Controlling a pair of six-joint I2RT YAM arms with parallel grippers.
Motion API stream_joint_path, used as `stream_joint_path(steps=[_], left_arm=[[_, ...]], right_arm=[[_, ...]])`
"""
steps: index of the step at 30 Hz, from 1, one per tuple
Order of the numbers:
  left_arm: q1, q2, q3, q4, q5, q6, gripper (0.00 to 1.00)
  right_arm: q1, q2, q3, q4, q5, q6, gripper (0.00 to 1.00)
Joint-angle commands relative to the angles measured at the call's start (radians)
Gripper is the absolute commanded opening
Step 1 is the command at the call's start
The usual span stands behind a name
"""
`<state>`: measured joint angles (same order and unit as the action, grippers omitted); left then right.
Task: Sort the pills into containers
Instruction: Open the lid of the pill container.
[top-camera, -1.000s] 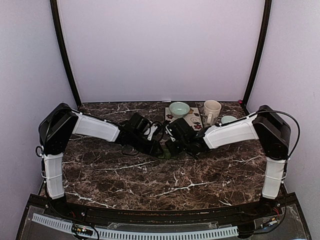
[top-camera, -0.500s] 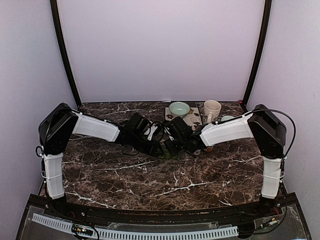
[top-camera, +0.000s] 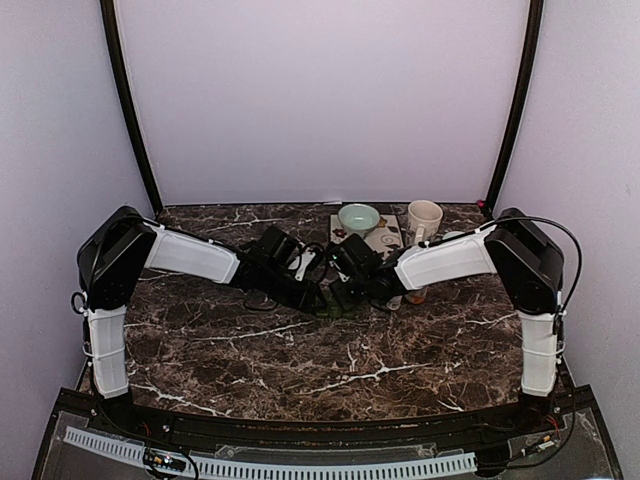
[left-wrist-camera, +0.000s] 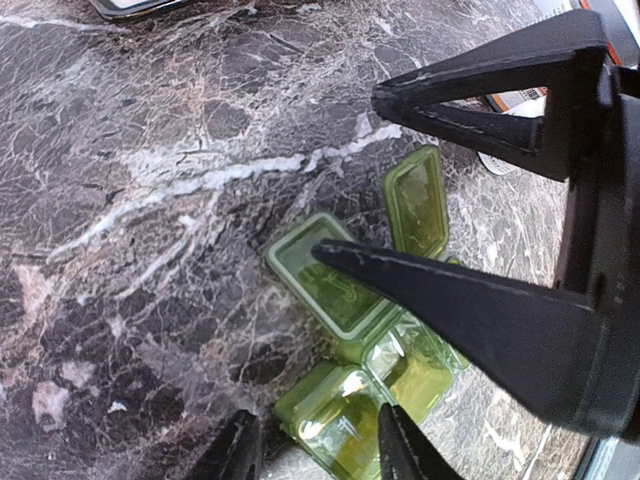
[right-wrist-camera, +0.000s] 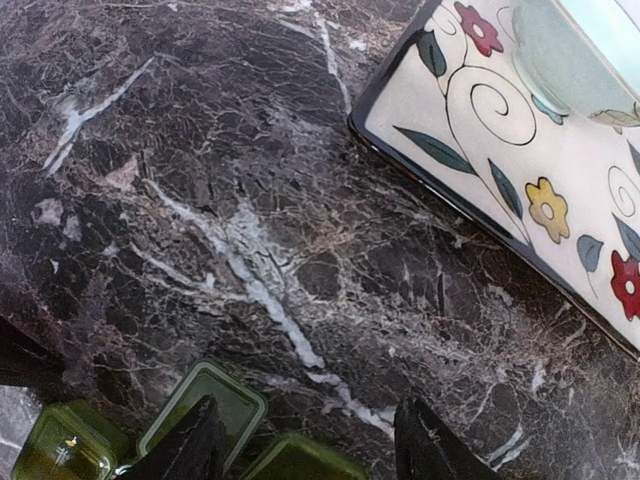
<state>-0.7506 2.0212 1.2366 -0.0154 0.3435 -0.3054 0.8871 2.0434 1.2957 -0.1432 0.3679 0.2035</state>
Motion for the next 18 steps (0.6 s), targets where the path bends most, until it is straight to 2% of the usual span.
stream_joint_path(steps=[1, 18], left_arm=[[-0.01, 0.004, -0.011, -0.065, -0.026, 0.022, 0.41], [-0.01, 0.001, -0.003, -0.075, -0.046, 0.035, 0.41]], right_arm=[[-0.014, 0.018, 0.025, -0.013, -0.018, 0.023, 0.59], [-0.036, 0.025, 0.012, -0.022, -0.069, 0.056, 0.59]])
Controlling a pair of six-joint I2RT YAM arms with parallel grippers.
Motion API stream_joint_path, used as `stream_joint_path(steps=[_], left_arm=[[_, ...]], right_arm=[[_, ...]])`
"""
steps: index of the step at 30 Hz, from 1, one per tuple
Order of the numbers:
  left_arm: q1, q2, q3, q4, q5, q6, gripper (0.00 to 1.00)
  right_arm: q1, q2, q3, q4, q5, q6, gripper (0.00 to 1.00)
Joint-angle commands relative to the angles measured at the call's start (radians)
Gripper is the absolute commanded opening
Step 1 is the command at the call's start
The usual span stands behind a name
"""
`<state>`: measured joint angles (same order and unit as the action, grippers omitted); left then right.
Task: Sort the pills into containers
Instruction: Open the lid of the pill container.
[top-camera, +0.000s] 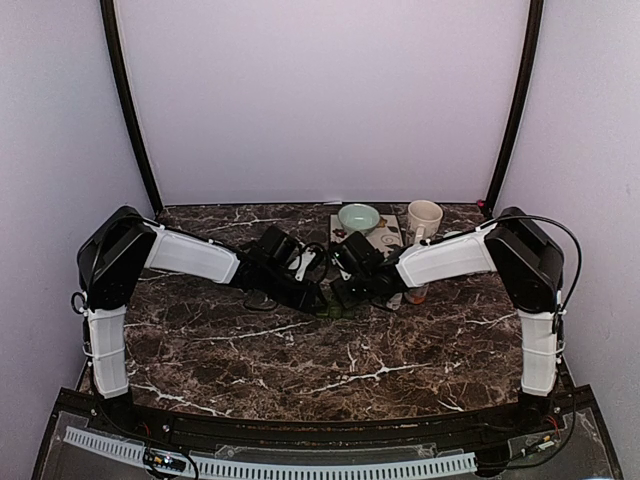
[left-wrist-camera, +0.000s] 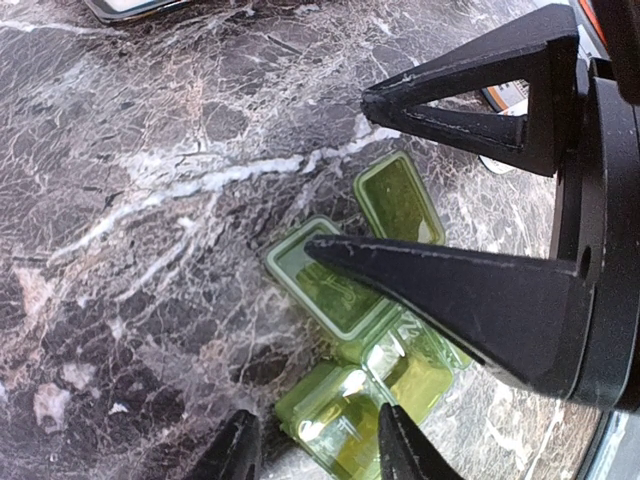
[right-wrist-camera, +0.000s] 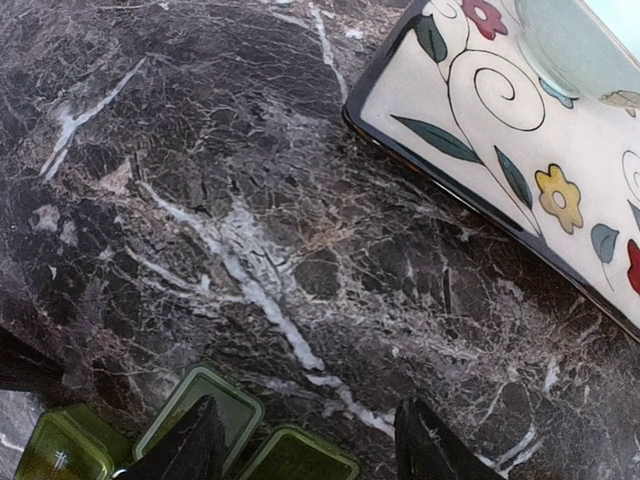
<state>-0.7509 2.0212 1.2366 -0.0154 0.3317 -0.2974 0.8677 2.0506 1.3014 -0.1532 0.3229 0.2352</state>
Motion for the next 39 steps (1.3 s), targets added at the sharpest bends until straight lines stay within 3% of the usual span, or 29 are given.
stream_joint_path(steps=[1, 39], left_arm=[[-0.01, -0.002, -0.002, -0.075, -0.039, 0.027, 0.41], [0.004, -0.11, -0.028, 0.011, -0.113, 0.021, 0.48]], right_arm=[[-0.017, 0.018, 0.007, -0.015, -0.03, 0.029, 0.59], [-0.038, -0.004, 0.018, -0.085, -0.124, 0.12, 0.59]])
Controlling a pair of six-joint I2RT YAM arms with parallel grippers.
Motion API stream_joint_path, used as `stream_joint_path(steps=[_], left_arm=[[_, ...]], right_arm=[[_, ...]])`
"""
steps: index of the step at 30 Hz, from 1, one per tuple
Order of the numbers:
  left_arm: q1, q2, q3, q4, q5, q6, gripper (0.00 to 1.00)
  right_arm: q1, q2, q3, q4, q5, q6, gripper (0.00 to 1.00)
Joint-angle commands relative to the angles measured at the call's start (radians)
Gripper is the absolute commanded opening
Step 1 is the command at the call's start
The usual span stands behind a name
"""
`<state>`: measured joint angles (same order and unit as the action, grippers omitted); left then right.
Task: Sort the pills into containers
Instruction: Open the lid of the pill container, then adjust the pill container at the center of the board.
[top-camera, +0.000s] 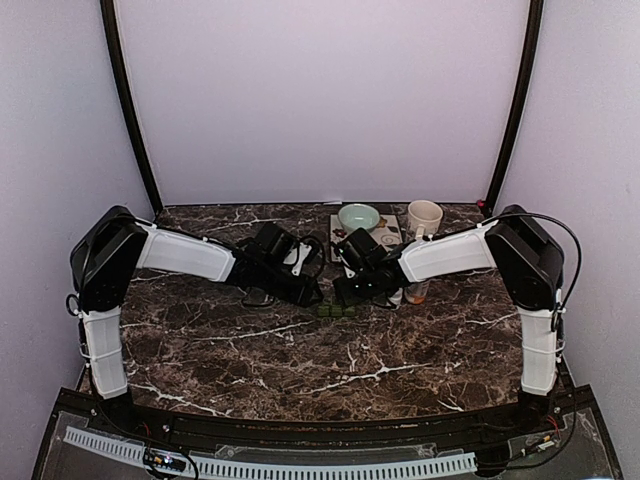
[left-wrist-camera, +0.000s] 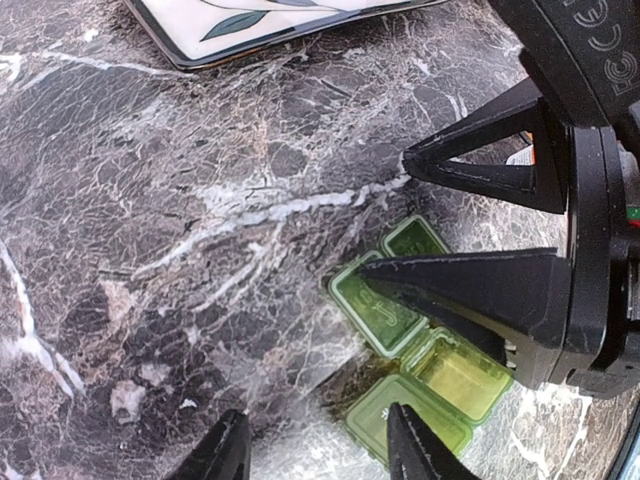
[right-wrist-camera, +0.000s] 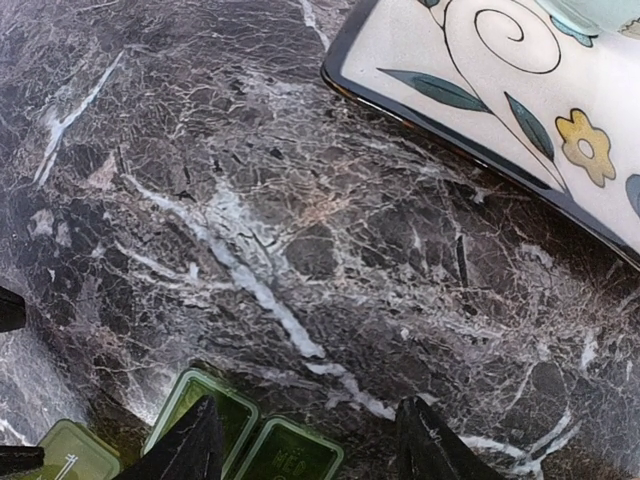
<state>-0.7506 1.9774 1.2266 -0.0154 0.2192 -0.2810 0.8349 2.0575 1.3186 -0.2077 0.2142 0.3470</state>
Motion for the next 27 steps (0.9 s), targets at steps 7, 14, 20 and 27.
stream_joint_path(steps=[7, 14, 20, 27], left_arm=[[0.002, -0.081, -0.041, 0.024, 0.018, -0.008, 0.48], [0.002, -0.107, -0.076, 0.031, 0.022, -0.017, 0.48], [0.002, -0.131, -0.104, 0.034, 0.029, -0.026, 0.49], [-0.002, -0.147, -0.136, 0.044, 0.039, -0.039, 0.49]], right_arm=[[0.013, -0.076, -0.047, 0.018, 0.009, 0.007, 0.59], [0.044, -0.131, -0.065, 0.041, 0.06, 0.0, 0.6], [0.063, -0.156, -0.072, 0.041, 0.083, 0.0, 0.6], [0.084, -0.165, -0.119, 0.038, 0.096, 0.037, 0.6]])
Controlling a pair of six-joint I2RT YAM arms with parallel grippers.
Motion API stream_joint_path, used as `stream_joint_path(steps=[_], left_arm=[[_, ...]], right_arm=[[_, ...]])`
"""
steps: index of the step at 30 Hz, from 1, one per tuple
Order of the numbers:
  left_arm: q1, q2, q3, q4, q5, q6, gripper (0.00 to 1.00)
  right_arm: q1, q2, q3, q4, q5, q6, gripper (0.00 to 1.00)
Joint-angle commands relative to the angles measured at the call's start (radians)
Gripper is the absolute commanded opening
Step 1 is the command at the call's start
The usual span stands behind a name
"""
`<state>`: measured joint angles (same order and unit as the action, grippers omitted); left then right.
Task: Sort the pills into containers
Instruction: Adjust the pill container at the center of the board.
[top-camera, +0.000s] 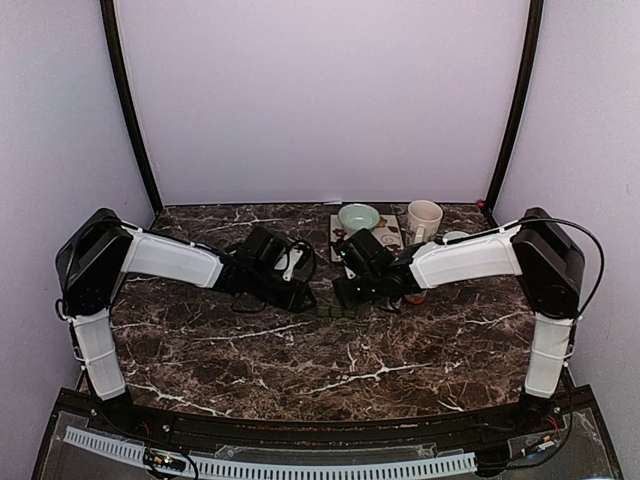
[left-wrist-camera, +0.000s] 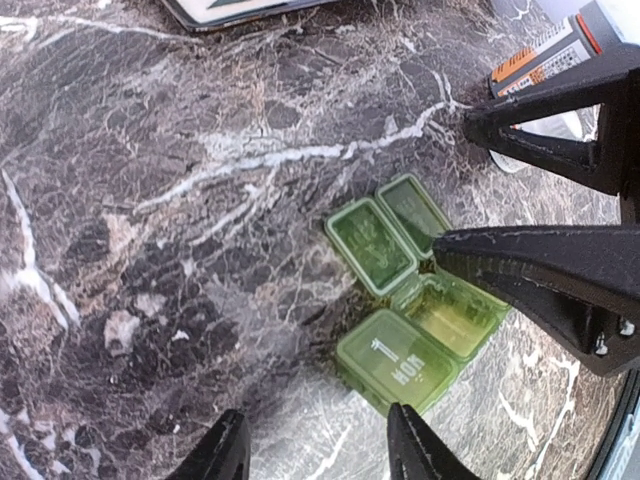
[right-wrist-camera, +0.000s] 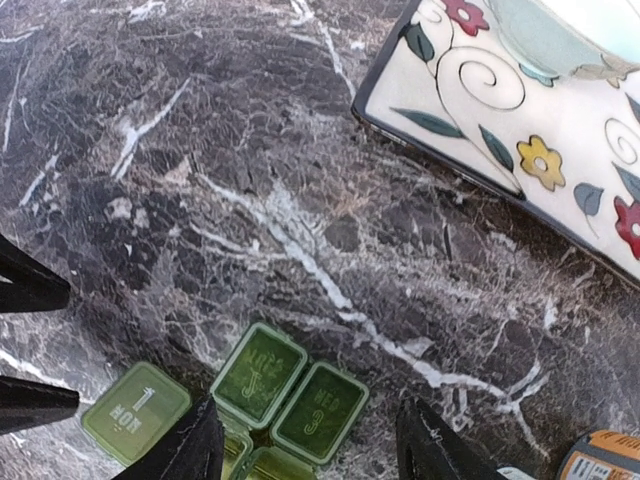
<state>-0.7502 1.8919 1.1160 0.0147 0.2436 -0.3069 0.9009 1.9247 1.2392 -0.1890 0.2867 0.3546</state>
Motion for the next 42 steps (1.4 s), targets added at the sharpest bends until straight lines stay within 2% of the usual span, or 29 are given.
stream_joint_path(steps=[1, 18, 35, 38, 42], left_arm=[[-0.004, -0.063, -0.03, 0.016, 0.013, -0.014, 0.49], [-0.016, -0.093, -0.096, 0.025, 0.003, -0.039, 0.48], [-0.059, -0.144, -0.159, 0.034, -0.018, -0.07, 0.48], [-0.063, -0.153, -0.172, 0.041, -0.036, -0.08, 0.48], [-0.063, -0.167, -0.185, 0.049, -0.091, -0.098, 0.47]], right_arm=[[0.022, -0.033, -0.049, 0.024, 0.026, 0.036, 0.6], [0.064, -0.052, -0.106, 0.047, 0.057, 0.069, 0.6], [0.101, -0.147, -0.136, 0.015, 0.131, 0.098, 0.6], [0.102, -0.168, -0.17, 0.005, 0.157, 0.131, 0.58], [0.102, -0.191, -0.222, 0.01, 0.182, 0.17, 0.49]])
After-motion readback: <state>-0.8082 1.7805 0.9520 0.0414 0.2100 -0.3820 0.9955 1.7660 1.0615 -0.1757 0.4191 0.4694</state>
